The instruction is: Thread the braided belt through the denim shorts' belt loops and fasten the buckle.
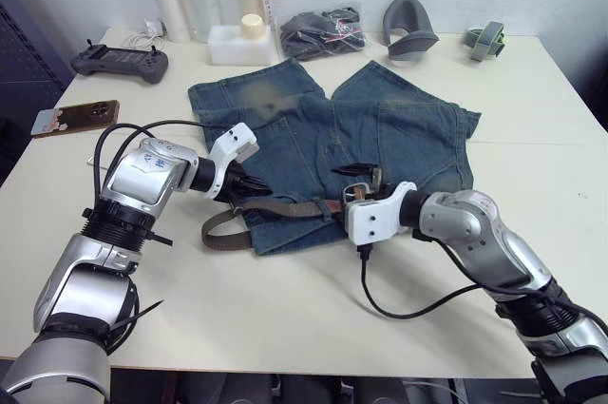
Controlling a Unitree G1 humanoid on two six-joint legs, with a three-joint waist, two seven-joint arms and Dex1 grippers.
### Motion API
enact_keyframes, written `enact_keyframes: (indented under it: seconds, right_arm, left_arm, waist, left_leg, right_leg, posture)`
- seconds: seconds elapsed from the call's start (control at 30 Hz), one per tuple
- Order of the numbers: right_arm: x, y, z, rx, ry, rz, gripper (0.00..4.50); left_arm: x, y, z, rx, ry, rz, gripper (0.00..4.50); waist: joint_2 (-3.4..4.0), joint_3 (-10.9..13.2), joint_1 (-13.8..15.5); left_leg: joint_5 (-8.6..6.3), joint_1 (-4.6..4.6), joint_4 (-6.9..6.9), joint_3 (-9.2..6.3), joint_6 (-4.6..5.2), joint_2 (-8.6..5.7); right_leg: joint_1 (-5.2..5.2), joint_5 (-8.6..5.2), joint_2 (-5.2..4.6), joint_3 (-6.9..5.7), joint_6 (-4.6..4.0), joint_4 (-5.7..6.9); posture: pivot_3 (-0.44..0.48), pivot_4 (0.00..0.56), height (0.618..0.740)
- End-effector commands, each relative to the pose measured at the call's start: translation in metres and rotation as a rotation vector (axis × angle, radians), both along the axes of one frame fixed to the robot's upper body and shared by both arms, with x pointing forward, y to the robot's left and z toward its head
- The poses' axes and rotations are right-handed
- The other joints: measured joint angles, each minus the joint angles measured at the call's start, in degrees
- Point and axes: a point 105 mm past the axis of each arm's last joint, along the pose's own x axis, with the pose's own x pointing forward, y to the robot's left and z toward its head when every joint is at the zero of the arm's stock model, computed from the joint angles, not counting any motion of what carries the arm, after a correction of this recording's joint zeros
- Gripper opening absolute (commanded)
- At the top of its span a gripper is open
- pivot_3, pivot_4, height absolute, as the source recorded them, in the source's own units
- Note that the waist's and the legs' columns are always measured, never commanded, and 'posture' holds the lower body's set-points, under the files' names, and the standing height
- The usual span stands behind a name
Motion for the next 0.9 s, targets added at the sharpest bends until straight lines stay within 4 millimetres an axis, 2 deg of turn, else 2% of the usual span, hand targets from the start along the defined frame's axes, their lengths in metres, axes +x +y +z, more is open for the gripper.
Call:
enact_keyframes:
  seconds: [0.03, 0.17, 0.23, 0.27, 0.33, 0.6, 0.67, 0.9]
  right_arm:
    - [-0.002, -0.002, -0.006, -0.017, 0.001, 0.001, 3.20]
    - [-0.002, -0.006, -0.004, -0.024, -0.026, -0.006, 1.20]
    - [-0.002, -0.007, 0.002, -0.031, -0.091, -0.001, 0.21]
    - [-0.001, -0.008, 0.005, -0.035, -0.123, 0.004, 0.02]
    - [-0.001, -0.008, 0.010, -0.058, -0.187, 0.018, 0.02]
    - [0.006, -0.017, 0.057, -0.179, -0.602, 0.086, 0.02]
    - [0.008, -0.021, 0.061, -0.192, -0.633, 0.090, 0.02]
    - [0.020, -0.052, 0.069, -0.258, -0.676, 0.030, 0.02]
  left_arm:
    - [-0.002, 0.008, -0.014, 0.037, 0.042, 0.036, 0.00]
    - [-0.003, 0.007, -0.015, 0.037, 0.043, 0.033, 0.00]
    - [-0.003, 0.007, -0.016, 0.037, 0.044, 0.029, 0.00]
    - [-0.003, 0.006, -0.016, 0.037, 0.045, 0.027, 0.00]
    - [-0.003, 0.005, -0.017, 0.037, 0.046, 0.024, 0.00]
    - [-0.001, 0.000, -0.019, 0.034, 0.049, 0.007, 0.00]
    - [0.000, -0.001, -0.020, 0.034, 0.050, 0.006, 0.00]
    - [-0.001, -0.003, -0.022, 0.028, 0.058, 0.002, 0.00]
  waist:
    - [0.00, 0.0, 0.0]
    - [0.00, 0.0, 0.0]
    - [0.00, 0.0, 0.0]
    - [0.00, 0.0, 0.0]
    - [0.00, 0.0, 0.1]
    - [-0.03, 0.0, 0.2]
    - [-0.04, 0.0, 0.3]
    - [-0.04, 0.0, 0.3]
  left_leg:
    - [0.00, 0.00, 0.00, 0.00, 0.00, 0.00]
    - [0.00, 0.00, 0.01, 0.00, 0.00, 0.00]
    - [0.00, 0.00, 0.02, 0.01, 0.00, 0.00]
    - [0.00, 0.00, 0.02, 0.01, 0.00, 0.00]
    - [0.00, 0.00, 0.02, 0.01, 0.00, 0.00]
    - [0.00, -0.02, 0.13, 0.02, 0.00, -0.02]
    - [0.00, -0.04, 0.15, 0.03, 0.00, -0.03]
    - [0.00, -0.07, 0.22, 0.04, 0.01, -0.05]
  right_leg:
    - [0.00, 0.00, 0.00, 0.00, 0.00, 0.01]
    - [0.00, 0.00, 0.01, 0.00, 0.00, 0.04]
    - [0.00, 0.00, 0.00, 0.00, 0.00, 0.05]
    - [-0.01, 0.00, 0.01, 0.00, 0.00, 0.05]
    - [0.00, -0.01, 0.00, 0.00, 0.00, 0.06]
    - [-0.05, -0.03, -0.01, 0.00, -0.03, 0.18]
    - [-0.06, -0.04, -0.01, 0.00, -0.03, 0.20]
    - [-0.06, -0.05, -0.01, 0.00, -0.02, 0.28]
  posture:
    - [0.000, 0.150, 0.649]
    - [0.000, 0.150, 0.649]
    - [0.000, 0.150, 0.649]
    - [0.000, 0.150, 0.649]
    - [0.000, 0.150, 0.649]
    - [0.000, 0.150, 0.649]
    - [0.000, 0.150, 0.649]
    - [0.000, 0.150, 0.649]
